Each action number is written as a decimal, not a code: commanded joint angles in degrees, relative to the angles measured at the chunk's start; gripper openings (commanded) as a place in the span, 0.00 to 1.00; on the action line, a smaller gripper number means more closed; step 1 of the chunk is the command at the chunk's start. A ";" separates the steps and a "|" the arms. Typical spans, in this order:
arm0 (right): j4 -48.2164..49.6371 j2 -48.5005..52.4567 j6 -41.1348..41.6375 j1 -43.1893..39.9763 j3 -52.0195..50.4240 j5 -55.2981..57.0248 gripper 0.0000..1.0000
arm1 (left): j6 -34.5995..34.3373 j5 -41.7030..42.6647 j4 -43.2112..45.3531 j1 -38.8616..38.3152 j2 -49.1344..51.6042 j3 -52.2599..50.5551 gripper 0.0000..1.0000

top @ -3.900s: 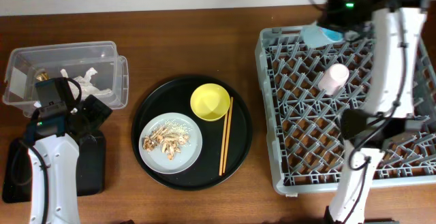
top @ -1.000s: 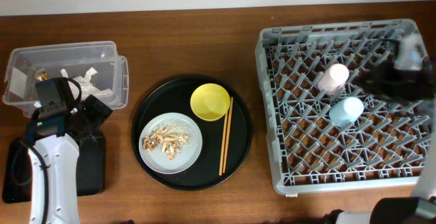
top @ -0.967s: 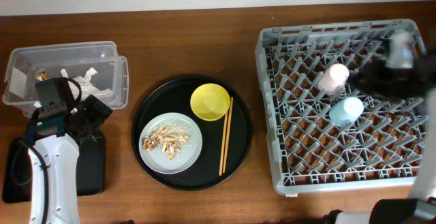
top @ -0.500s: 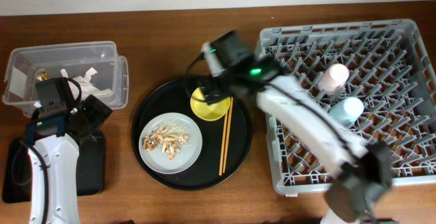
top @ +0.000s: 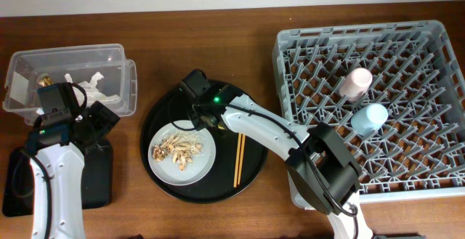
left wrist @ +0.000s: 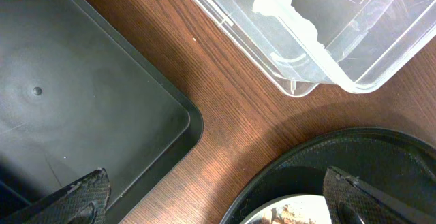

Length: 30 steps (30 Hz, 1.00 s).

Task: Sort waste into correct bins and load items into the dishwasher rack
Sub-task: 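Reach the right gripper back to the yellow bowl and grasp it, then carry the yellow bowl to the rack's back and set it down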

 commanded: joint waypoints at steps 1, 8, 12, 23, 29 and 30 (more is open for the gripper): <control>0.13 0.20 2.12 0.31 0.50 3.45 0.38 | 0.48 -0.28 0.11 0.28 -0.02 1.05 0.99; -0.13 2.21 2.95 0.33 0.11 3.45 0.34 | 0.48 -0.28 0.11 0.28 -0.02 1.05 0.99; -0.20 2.47 3.06 0.33 0.11 3.41 0.30 | 0.48 -0.28 0.11 0.28 -0.02 1.05 0.99; -8.41 -0.90 3.37 -1.07 11.82 1.92 0.04 | 0.48 -0.26 0.11 0.28 -0.02 1.05 0.99; -27.78 -1.44 1.44 -10.45 31.95 1.97 0.04 | 0.48 -0.26 0.11 0.28 -0.02 1.05 0.99; -30.12 -1.44 0.90 -12.50 34.01 1.95 0.04 | 0.48 -0.28 0.11 0.28 -0.02 1.05 0.99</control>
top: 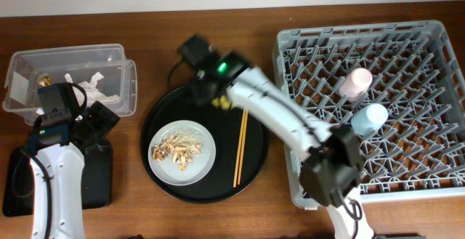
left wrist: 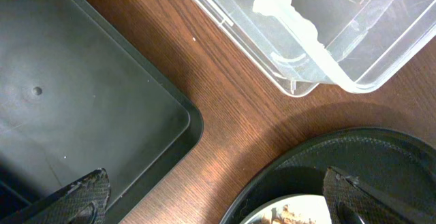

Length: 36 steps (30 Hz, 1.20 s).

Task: Sort waste into correct bins and load items into the dishwasher rack
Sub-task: 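Carry the yellow bowl to the rack's back and set it down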

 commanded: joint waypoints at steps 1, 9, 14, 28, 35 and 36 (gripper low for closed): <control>-8.90 -2.69 -1.68 -10.38 10.58 0.83 0.04 | 0.50 -0.26 0.09 0.28 -0.02 1.05 0.99; -17.51 -2.01 -9.81 -38.47 14.51 -23.74 0.04 | 0.50 -0.24 0.09 0.28 -0.02 1.05 0.99; -17.35 -0.26 -18.75 -50.71 14.45 -47.74 0.04 | 0.50 -0.26 0.09 0.28 -0.02 1.05 0.99; -15.39 9.90 -21.64 -68.48 14.45 -70.55 0.04 | 0.50 -0.26 0.09 0.28 -0.02 1.05 0.99; -11.65 15.89 -13.57 -70.31 14.45 -78.99 0.04 | 0.50 -0.24 0.09 0.28 -0.02 1.05 0.99; -11.19 16.11 -12.92 -70.55 14.45 -78.97 0.04 | 0.50 -0.26 0.09 0.28 -0.02 1.05 0.99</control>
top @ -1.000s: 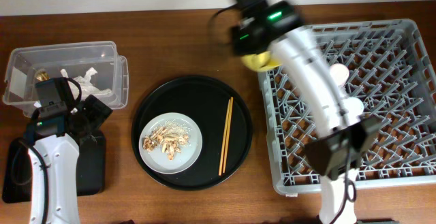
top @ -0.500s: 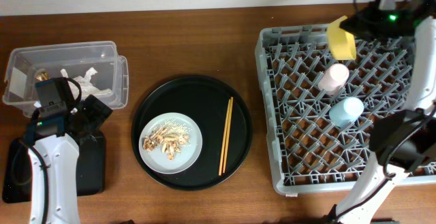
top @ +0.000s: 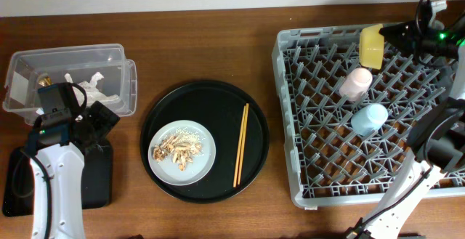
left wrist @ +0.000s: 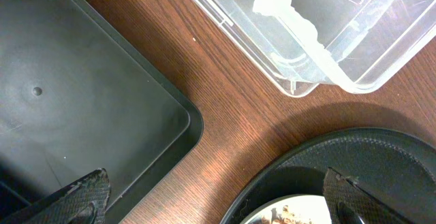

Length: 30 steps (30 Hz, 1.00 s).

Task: Sort waste into correct bins and load items into the dishwasher rack
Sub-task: 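Carry the yellow bowl to the rack's back and set it down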

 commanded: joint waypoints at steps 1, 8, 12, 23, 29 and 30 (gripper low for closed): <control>1.77 1.46 4.44 -0.87 0.94 -4.55 0.04 | 0.48 -0.28 0.11 0.28 -0.02 1.05 0.99; 5.57 1.53 11.78 -1.81 0.94 -10.03 0.04 | 0.48 -0.28 0.11 0.28 -0.02 1.05 0.99; 6.40 1.62 14.32 -1.75 0.94 -8.59 0.04 | 0.48 -0.28 0.11 0.28 -0.02 1.05 0.99; 2.23 1.62 14.86 -3.15 0.94 7.80 0.04 | 0.48 -0.28 0.11 0.28 -0.02 1.05 0.99; 0.59 0.37 14.88 -6.08 1.53 13.81 0.26 | 0.48 -0.28 0.11 0.28 -0.02 1.05 0.99; -0.42 -0.09 14.93 -6.64 2.19 16.61 0.26 | 0.48 -0.26 0.11 0.28 -0.02 1.05 0.99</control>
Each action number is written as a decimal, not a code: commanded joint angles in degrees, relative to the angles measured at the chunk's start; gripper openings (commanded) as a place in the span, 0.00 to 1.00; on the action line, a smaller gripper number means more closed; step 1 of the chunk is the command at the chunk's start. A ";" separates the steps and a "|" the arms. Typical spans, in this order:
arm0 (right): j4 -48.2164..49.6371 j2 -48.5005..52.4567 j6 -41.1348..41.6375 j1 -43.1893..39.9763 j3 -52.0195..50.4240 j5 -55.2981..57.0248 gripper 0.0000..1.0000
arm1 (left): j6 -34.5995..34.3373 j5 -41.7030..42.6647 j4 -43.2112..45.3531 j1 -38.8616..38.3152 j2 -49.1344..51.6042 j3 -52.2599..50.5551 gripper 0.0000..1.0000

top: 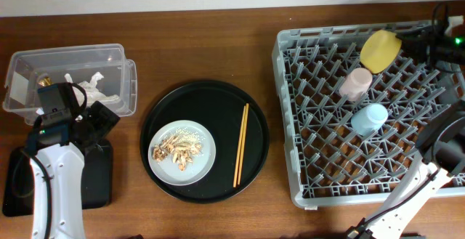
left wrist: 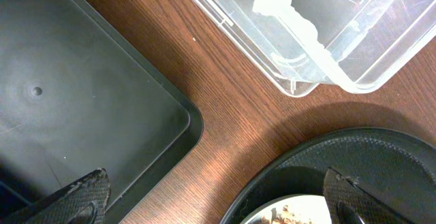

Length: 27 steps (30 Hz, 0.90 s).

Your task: Sort waste into correct bins and load items into the dishwasher rack

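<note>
A yellow cup (top: 380,49) hangs tilted over the far row of the grey dishwasher rack (top: 305,86). My right gripper (top: 404,43) reaches in from the right edge and is shut on it. A pink cup (top: 355,83) and a light blue cup (top: 369,118) stand in the rack. On the round black tray (top: 218,97) lie a white plate (top: 205,141) with food scraps and a pair of chopsticks (top: 240,144). My left gripper (left wrist: 214,200) is open and empty, between the black bin (left wrist: 82,94) and the tray (left wrist: 381,156).
A clear plastic bin (top: 43,57) with crumpled paper sits at the far left. The black bin (top: 94,184) lies in front of it under my left arm. Bare brown table shows between the bins, tray and rack.
The yellow cup has shifted slightly right and down over the rack's far row and turned so its round face shows. The right arm has drawn back toward the right edge. The left arm is unchanged.
My right gripper was first down on a yellow thing at the tray's far side beside the plate. Then it held the yellow cup at the tray's far edge. Then the cup was over the rack's far edge, where it is now tilted. The left gripper stayed open throughout.
</note>
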 commanded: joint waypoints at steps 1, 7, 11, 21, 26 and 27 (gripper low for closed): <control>-2.32 -1.51 -0.22 -2.36 2.67 10.23 0.27 | 0.50 -0.28 0.11 0.28 -0.02 1.05 0.99; -11.45 -4.44 0.24 -5.31 15.80 22.05 0.36 | 0.50 -0.26 0.11 0.28 -0.02 1.05 0.99; -18.69 -4.50 -2.08 -3.43 29.70 28.85 0.36 | 0.50 -0.28 0.11 0.28 -0.02 1.05 0.99; -20.52 -4.04 -7.08 14.95 22.64 57.96 0.04 | 0.50 -0.28 0.11 0.28 -0.02 1.05 0.99; -14.43 -3.58 -7.06 18.38 9.70 60.72 0.04 | 0.50 -0.26 0.11 0.28 -0.02 1.05 0.99; -13.31 -3.58 -6.99 18.40 8.11 60.59 0.04 | 0.50 -0.26 0.11 0.28 -0.02 1.05 0.99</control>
